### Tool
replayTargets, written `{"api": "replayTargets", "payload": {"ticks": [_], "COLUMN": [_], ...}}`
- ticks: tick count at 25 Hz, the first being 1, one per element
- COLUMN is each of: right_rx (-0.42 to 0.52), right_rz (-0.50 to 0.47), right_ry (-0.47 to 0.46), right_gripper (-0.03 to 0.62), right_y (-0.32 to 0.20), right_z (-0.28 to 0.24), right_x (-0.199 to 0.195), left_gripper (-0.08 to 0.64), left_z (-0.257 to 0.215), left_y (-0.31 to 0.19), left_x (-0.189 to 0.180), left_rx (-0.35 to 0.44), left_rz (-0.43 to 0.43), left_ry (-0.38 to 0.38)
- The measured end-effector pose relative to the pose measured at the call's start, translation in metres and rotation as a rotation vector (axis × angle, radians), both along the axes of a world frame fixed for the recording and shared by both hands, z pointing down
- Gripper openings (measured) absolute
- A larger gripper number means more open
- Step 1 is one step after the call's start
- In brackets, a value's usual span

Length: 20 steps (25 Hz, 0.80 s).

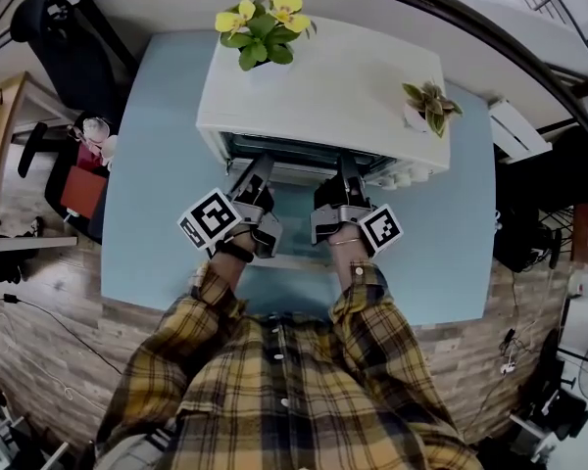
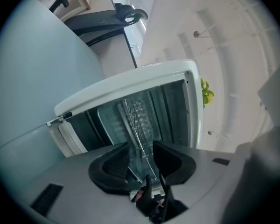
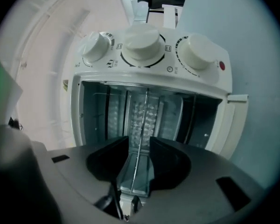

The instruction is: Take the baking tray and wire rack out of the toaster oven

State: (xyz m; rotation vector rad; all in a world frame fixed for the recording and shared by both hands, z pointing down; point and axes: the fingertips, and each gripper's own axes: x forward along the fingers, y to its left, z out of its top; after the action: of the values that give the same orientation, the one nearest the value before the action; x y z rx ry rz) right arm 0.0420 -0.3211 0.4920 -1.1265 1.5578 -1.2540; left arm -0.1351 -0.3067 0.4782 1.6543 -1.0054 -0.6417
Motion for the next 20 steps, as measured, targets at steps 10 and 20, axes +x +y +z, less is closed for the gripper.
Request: {"api": "replayTargets", "payload": {"ticks": [10, 20], "right_rx": [0.020, -0.004], "right_rz": [0.067, 0.039], "right_ry": [-0.132, -0.138], "right_gripper": [0.014, 0.009], "right_y": [-0.023, 0.001], "right_z": [0.002, 0.001], "right_x": [-0.006, -0.007], "left_gripper": [0.138, 0.141], "left_z": [0.006, 0.012], "left_y": [-0.002, -0.005], "left_x": [-0.003, -0.004], "left_rx": [-0.020, -0.046], "left_rz": [-0.008, -0.026], "left_ry": [0.013, 0.054]}}
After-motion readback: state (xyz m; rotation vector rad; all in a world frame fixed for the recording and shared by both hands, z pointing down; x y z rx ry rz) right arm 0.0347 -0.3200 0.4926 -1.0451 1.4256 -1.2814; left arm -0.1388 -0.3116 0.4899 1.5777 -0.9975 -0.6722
